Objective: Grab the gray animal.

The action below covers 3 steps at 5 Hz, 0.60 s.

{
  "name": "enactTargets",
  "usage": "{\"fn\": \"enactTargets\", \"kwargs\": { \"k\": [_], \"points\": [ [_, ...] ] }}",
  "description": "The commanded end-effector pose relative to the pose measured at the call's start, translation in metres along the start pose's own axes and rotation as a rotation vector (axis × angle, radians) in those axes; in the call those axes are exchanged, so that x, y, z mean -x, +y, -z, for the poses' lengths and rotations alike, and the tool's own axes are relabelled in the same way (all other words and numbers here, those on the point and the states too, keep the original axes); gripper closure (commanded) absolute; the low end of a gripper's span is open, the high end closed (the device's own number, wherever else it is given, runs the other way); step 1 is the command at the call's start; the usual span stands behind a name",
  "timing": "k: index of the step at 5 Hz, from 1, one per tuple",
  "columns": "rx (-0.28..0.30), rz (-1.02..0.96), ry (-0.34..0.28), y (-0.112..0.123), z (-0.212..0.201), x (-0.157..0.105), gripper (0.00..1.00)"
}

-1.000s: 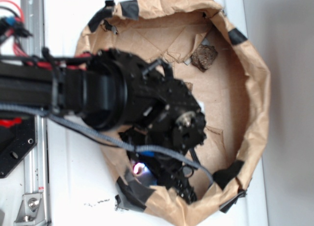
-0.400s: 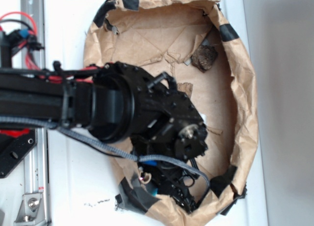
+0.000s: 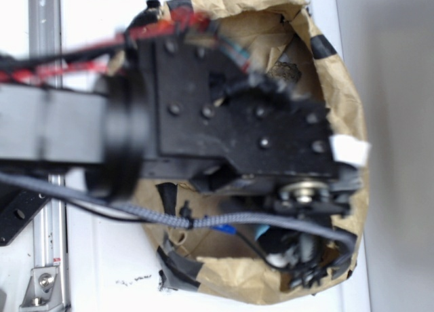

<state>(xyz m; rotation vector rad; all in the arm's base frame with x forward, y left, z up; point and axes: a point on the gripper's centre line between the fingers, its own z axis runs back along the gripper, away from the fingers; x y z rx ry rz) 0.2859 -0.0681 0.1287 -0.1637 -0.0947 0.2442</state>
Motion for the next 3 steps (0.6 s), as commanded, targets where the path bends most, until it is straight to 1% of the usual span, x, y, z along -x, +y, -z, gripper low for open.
{"fn": "enactTargets", "kwargs": {
  "k": [1, 2, 3],
  "points": [
    [-0.161, 0.152, -0.221, 0.019, -0.069, 0.018, 1.00],
    [-0.107, 0.202, -0.279, 0.034, -0.082, 0.031, 1.00],
    [-0.122, 0.189, -0.295, 0.038, -0.082, 0.032, 1.00]
  ]
}}
